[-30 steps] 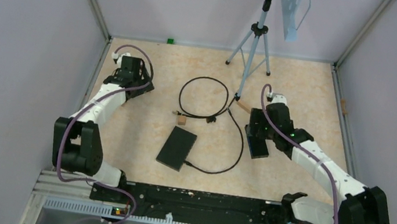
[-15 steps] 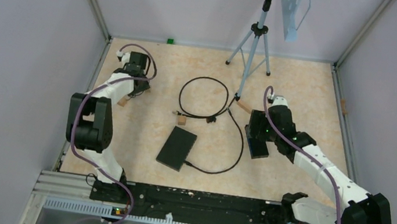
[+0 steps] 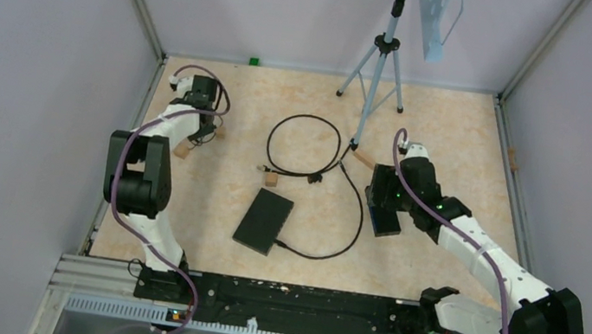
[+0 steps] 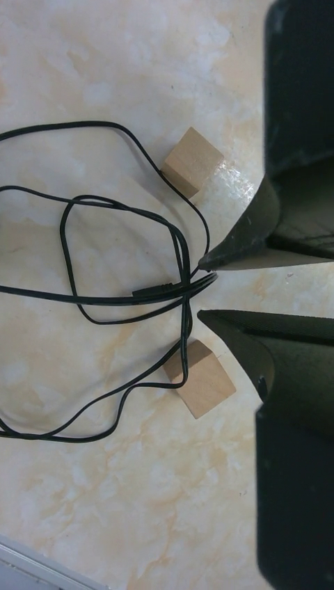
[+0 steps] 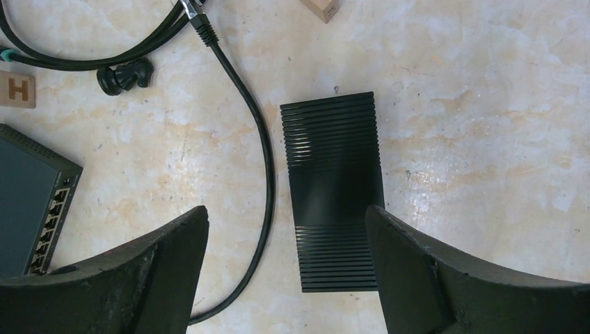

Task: Insert the plug into the switch port
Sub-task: Pick up the connector from the center of the board.

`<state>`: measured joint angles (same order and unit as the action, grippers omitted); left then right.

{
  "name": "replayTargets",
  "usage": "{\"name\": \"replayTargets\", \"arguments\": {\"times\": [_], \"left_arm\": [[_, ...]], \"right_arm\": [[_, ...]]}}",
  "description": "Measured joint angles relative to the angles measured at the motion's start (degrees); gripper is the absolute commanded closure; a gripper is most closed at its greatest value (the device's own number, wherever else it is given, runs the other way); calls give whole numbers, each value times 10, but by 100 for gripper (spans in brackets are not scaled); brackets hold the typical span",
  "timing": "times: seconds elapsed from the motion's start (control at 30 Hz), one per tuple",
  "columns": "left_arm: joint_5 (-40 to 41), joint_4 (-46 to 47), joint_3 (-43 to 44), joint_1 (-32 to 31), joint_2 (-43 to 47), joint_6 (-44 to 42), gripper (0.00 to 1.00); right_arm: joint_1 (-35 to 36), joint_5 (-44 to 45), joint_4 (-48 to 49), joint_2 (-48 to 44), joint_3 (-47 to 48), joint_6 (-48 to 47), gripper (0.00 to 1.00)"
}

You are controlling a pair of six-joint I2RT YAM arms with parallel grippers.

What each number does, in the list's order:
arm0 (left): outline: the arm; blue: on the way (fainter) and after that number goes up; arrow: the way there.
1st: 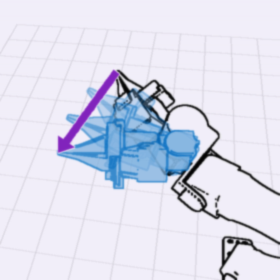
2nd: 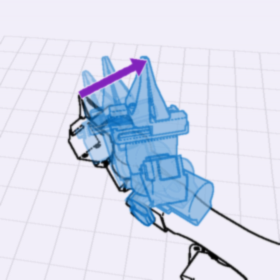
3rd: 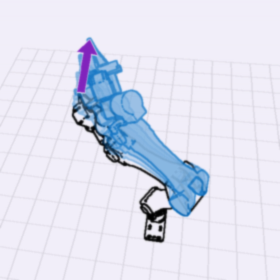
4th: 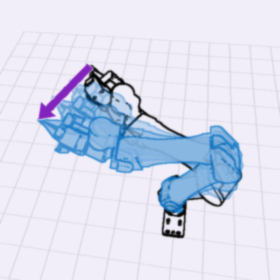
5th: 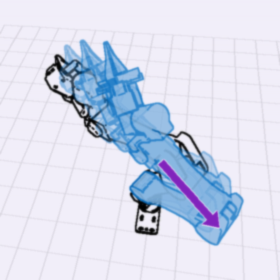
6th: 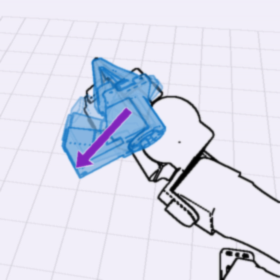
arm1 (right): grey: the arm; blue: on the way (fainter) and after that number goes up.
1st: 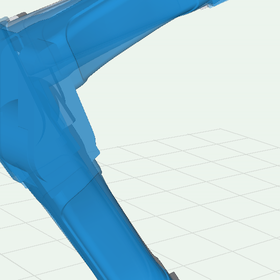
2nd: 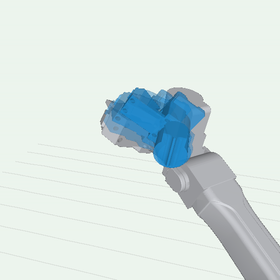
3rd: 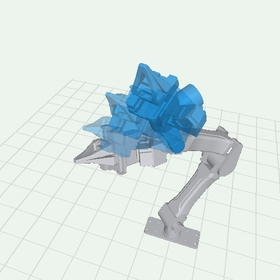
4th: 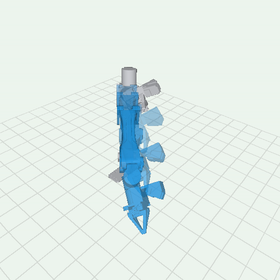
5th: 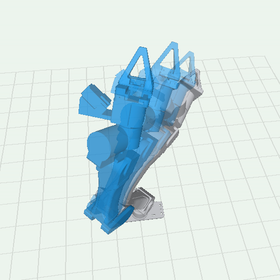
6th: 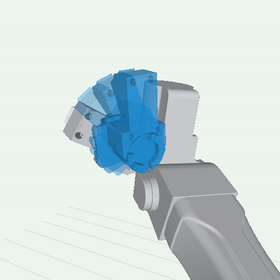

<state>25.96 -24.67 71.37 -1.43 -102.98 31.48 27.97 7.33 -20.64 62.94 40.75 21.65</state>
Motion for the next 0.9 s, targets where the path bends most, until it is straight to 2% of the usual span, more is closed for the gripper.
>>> {"name": "replayTargets", "arguments": {"times": [0.23,0.4,0.63,0.9], "left_arm": [[17,-11,4,2,-19,1,84],[31,-25,10,3,-24,5,100],[31,-47,10,3,-3,9,100],[-25,-51,-53,3,170,7,100]], "right_arm": [[0,-8,0,-2,0,0,19],[0,-13,1,-12,0,2,20],[0,-19,0,-21,0,5,20],[0,-41,10,-52,-3,5,20]]}}
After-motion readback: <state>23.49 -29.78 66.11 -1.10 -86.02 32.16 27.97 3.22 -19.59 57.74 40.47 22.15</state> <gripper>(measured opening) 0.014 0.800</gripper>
